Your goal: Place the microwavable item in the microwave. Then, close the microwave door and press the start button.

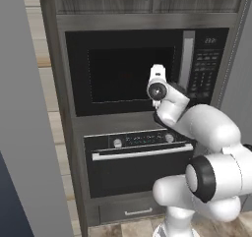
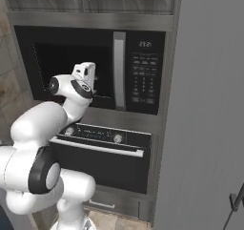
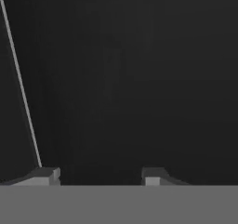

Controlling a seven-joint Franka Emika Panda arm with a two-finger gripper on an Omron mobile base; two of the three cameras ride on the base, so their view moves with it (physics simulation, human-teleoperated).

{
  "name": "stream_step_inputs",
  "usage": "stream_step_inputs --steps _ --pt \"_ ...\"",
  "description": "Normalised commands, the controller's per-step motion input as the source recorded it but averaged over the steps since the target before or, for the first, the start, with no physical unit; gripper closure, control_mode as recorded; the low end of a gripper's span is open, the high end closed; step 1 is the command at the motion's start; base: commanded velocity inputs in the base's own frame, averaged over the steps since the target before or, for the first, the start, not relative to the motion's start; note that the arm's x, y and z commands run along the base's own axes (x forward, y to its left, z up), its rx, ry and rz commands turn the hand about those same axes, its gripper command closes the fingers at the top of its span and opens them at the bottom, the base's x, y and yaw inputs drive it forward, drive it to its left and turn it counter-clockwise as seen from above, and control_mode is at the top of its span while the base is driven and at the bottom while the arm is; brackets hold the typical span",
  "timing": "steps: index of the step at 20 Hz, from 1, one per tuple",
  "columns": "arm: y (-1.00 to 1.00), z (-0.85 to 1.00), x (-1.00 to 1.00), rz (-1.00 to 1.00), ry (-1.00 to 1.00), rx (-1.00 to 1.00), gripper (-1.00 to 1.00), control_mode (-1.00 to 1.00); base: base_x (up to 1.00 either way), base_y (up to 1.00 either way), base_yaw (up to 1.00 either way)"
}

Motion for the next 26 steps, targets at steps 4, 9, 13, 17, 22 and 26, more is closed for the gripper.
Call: stream_step_inputs --steps 4,9,13,17,22,26 --pt "0.00 0.00 -1.00 0.20 0.00 0.09 -1.00 -1.00 0.00 0.00 0.00" --pt "-0.02 0.20 -1.00 0.27 0.00 0.16 -1.00 -1.00 0.00 0.00 0.00" --pt "-0.35 0.37 -0.96 0.32 0.06 0.26 -1.00 -1.00 0.00 0.00 0.00" --pt "-0.56 0.24 -0.67 0.37 0.10 0.22 -1.00 -1.00 0.00 0.00 0.00" --pt "-0.75 0.06 -0.36 0.20 0.01 0.08 -1.00 -1.00 0.00 0.00 0.00" --pt "-0.55 -0.24 0.04 0.01 0.00 0.00 -1.00 -1.00 0.00 0.00 0.00"
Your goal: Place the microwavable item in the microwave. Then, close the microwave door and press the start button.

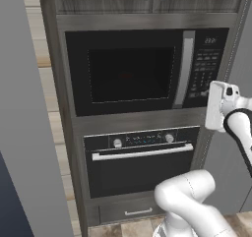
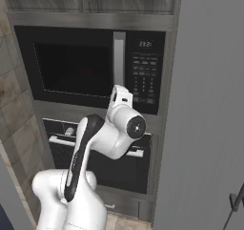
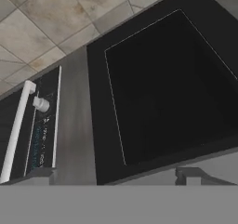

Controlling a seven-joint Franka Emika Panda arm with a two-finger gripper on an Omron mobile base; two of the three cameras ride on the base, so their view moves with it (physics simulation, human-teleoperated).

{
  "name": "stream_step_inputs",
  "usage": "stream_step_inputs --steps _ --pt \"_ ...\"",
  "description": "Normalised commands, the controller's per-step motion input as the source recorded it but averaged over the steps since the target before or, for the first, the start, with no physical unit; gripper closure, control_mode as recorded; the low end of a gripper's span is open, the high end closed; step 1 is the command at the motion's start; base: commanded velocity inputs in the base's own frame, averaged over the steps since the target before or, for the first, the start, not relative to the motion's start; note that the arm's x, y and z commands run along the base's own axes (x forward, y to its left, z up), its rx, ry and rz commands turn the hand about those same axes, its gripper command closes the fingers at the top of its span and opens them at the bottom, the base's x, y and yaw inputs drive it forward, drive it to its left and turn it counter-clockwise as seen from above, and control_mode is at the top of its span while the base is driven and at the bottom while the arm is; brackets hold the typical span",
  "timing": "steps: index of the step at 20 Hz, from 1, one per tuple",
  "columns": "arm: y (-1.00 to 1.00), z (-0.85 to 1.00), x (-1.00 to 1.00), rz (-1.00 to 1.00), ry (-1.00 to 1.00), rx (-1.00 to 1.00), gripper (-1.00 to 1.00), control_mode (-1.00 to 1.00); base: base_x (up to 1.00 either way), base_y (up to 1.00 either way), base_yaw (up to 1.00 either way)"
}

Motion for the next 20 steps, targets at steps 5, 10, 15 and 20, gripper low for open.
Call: stream_step_inputs --steps 5,10,15,20 --pt "-0.18 -0.37 0.36 0.00 0.03 0.00 -1.00 -1.00 0.00 0.00 0.00" --pt "-0.13 -0.26 0.36 0.00 0.03 0.00 -1.00 -1.00 0.00 0.00 0.00" --pt "-0.12 -0.17 0.30 0.00 0.04 0.00 -1.00 -1.00 0.00 0.00 0.00" --pt "-0.12 -0.14 0.26 0.00 0.03 0.00 -1.00 -1.00 0.00 0.00 0.00"
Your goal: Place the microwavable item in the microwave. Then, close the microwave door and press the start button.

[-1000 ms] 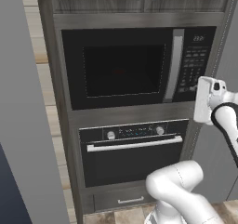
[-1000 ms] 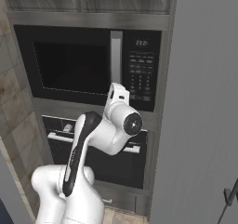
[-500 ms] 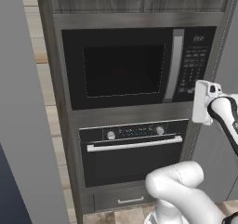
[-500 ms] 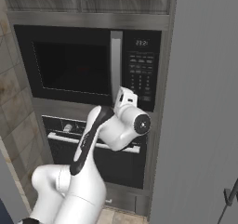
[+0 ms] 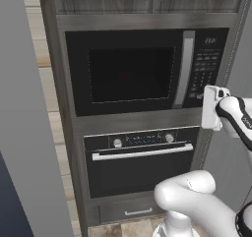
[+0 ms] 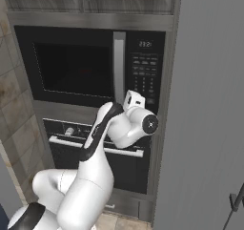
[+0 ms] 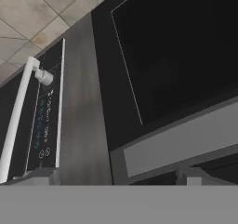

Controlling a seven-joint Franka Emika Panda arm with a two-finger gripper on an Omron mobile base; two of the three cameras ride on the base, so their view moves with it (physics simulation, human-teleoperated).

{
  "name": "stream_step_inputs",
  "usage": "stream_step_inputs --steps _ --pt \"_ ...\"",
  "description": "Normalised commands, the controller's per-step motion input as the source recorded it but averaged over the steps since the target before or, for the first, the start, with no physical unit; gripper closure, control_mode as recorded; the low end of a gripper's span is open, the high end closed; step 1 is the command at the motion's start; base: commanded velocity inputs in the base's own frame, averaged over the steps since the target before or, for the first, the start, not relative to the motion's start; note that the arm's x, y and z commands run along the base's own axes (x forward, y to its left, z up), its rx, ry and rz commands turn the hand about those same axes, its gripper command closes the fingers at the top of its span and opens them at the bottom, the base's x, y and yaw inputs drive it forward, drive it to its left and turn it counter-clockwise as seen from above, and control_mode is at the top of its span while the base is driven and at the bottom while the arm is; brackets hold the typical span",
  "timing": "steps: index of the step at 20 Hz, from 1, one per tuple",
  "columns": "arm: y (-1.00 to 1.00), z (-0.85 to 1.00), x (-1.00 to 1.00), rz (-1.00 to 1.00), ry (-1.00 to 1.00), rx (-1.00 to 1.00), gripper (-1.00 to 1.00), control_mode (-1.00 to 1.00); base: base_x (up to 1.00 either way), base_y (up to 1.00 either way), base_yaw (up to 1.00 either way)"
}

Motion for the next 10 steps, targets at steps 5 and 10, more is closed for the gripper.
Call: stream_step_inputs --steps 5,10 --pt "-0.13 -0.07 0.21 0.00 0.04 0.00 -1.00 -1.00 0.00 0.00 0.00" --pt "-0.05 -0.15 0.26 0.00 0.03 0.00 -1.00 -1.00 0.00 0.00 0.00"
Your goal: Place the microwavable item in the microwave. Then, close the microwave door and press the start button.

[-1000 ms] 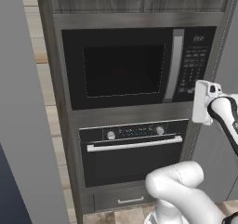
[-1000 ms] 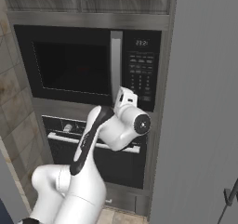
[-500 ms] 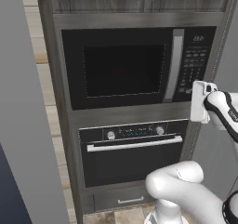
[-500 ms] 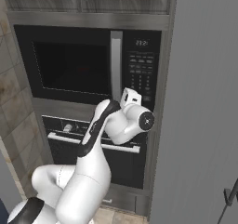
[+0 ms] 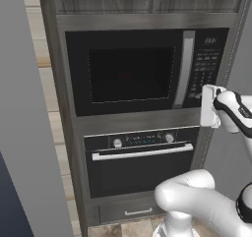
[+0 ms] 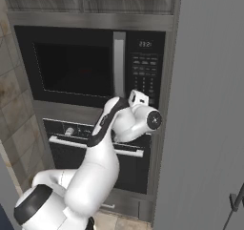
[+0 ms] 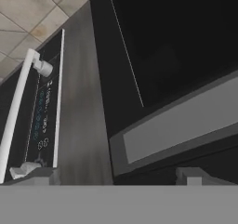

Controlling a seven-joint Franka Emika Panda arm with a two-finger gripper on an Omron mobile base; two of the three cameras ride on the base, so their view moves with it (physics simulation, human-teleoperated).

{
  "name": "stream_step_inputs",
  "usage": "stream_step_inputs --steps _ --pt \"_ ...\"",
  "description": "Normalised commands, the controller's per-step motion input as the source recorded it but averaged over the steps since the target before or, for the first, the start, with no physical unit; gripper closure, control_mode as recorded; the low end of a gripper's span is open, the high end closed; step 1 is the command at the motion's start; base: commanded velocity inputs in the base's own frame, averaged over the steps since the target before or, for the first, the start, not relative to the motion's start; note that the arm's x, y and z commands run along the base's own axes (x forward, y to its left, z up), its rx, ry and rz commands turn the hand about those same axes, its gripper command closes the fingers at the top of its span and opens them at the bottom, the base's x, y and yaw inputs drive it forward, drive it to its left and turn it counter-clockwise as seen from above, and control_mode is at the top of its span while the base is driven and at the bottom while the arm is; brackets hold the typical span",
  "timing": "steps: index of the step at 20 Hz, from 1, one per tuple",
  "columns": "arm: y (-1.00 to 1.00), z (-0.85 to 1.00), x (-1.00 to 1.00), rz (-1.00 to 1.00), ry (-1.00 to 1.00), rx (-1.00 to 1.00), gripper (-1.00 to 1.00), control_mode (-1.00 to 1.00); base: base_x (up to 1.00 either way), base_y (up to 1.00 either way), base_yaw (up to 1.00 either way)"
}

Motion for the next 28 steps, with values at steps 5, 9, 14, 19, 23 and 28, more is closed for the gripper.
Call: stream_step_inputs --steps 5,9,14,19,23,28 --pt "0.00 -0.21 0.29 0.00 0.04 0.00 -1.00 -1.00 0.00 0.00 0.00" --pt "-0.07 -0.12 0.25 -0.03 0.01 0.00 -1.00 -1.00 0.00 0.00 0.00" --pt "-0.15 0.00 0.21 -0.07 0.00 0.00 -1.00 -1.00 0.00 0.00 0.00" --pt "-0.09 -0.09 0.34 -0.08 0.01 0.00 -1.00 -1.00 0.00 0.00 0.00" --pt "-0.01 -0.19 0.38 -0.08 0.03 0.00 -1.00 -1.00 0.00 0.00 0.00" --pt "0.00 -0.28 0.34 -0.07 0.05 0.00 -1.00 -1.00 0.00 0.00 0.00"
